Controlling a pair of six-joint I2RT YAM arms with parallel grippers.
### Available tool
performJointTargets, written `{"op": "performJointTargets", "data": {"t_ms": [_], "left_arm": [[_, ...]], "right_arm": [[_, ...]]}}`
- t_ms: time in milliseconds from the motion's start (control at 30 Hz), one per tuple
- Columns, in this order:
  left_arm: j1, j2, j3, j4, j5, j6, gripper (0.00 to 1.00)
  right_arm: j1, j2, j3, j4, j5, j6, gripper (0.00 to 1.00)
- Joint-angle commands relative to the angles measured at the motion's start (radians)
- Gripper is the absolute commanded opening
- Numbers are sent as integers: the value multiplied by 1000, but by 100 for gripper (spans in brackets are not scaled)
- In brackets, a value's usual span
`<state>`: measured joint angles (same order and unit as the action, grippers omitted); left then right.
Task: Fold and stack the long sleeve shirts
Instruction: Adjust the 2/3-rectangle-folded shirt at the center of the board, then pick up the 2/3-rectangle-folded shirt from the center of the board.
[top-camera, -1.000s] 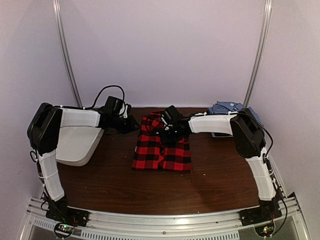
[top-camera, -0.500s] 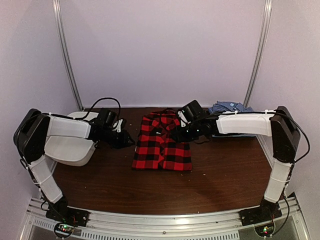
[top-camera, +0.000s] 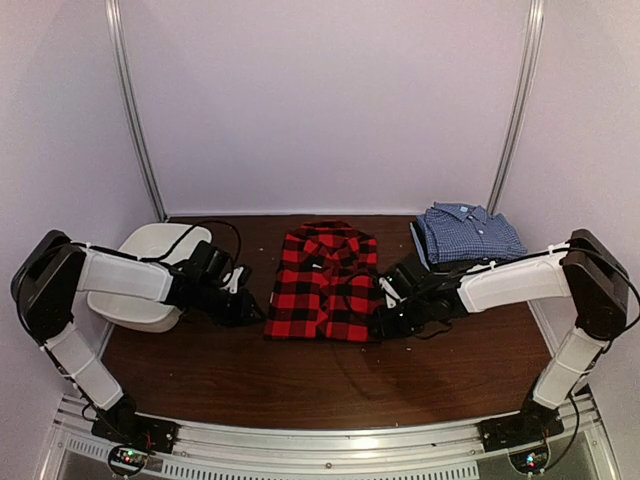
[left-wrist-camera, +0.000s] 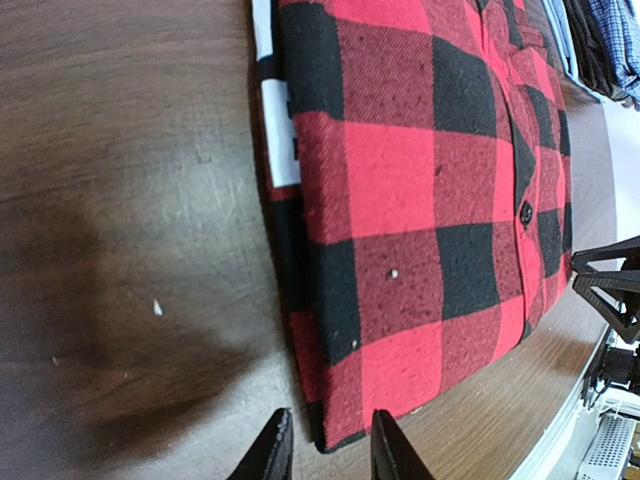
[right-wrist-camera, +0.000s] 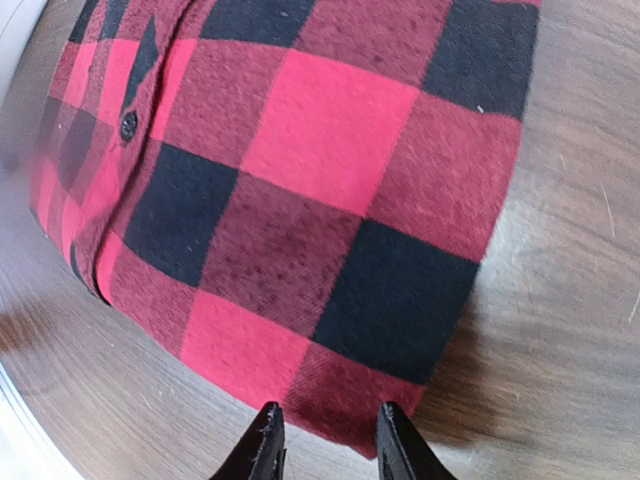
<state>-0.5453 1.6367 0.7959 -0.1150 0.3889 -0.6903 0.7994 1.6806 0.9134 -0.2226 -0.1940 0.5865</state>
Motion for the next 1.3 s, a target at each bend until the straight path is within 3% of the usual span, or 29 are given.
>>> {"op": "performJointTargets", "data": {"t_ms": [0,1267], "left_arm": [[-6,-39,-29,15,5,-6,28],[-72,75,-35,23,-3,-15,28]], "right_arm": [[4,-47,-57,47,-5,45,33],[21,-19,-168,178,-39,117,28]]}}
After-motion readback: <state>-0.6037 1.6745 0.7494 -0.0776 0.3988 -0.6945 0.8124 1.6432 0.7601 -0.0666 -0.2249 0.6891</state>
